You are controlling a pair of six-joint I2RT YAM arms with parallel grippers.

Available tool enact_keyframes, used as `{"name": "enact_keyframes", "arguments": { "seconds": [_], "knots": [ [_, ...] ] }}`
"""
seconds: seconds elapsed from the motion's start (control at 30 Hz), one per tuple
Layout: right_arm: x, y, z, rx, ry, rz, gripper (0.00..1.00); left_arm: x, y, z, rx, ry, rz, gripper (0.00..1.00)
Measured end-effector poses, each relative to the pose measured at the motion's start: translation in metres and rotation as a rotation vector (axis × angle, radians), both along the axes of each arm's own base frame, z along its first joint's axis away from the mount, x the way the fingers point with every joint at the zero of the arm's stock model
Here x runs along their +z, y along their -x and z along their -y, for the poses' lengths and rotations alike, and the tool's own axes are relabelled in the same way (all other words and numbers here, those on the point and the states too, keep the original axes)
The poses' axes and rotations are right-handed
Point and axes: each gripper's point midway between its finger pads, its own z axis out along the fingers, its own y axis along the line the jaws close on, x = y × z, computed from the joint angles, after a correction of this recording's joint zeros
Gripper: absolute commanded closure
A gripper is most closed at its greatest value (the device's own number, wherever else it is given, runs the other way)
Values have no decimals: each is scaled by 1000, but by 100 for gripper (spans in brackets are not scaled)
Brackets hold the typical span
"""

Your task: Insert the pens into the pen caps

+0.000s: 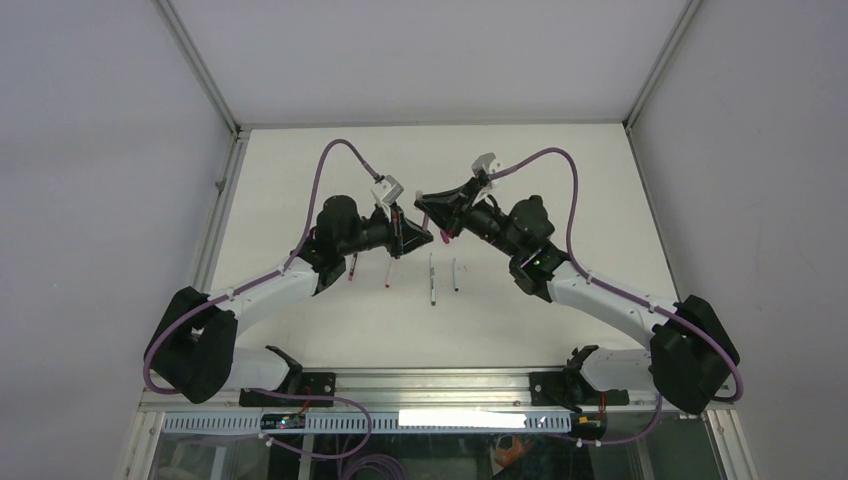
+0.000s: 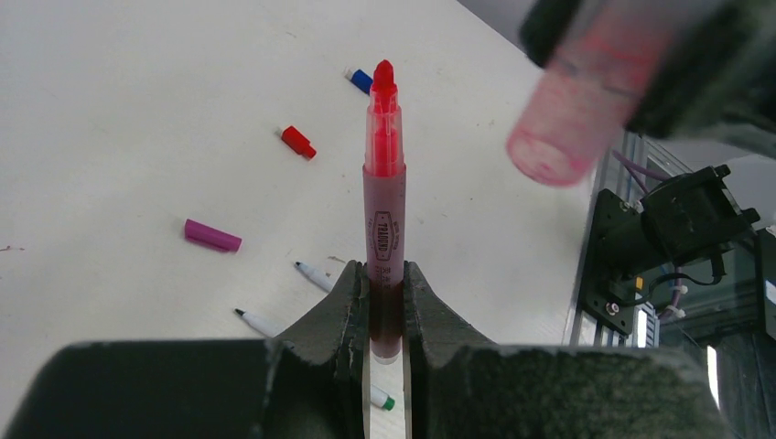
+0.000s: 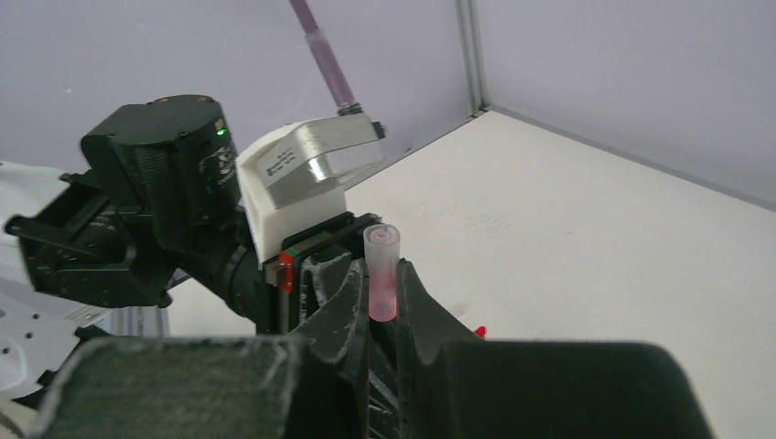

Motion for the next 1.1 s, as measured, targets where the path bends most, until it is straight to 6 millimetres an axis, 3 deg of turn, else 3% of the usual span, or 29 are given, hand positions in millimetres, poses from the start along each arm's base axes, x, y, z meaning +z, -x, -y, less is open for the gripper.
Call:
{"name": "enact_keyframes", "arguments": {
  "seconds": [0.4, 1.1],
  "knots": [
    [9, -24, 14, -141, 30, 82, 100, 5, 5, 2, -23, 29, 8, 100],
    [2, -29, 15, -159, 55, 70, 100, 11, 9, -1, -20, 38, 24, 100]
  ]
}}
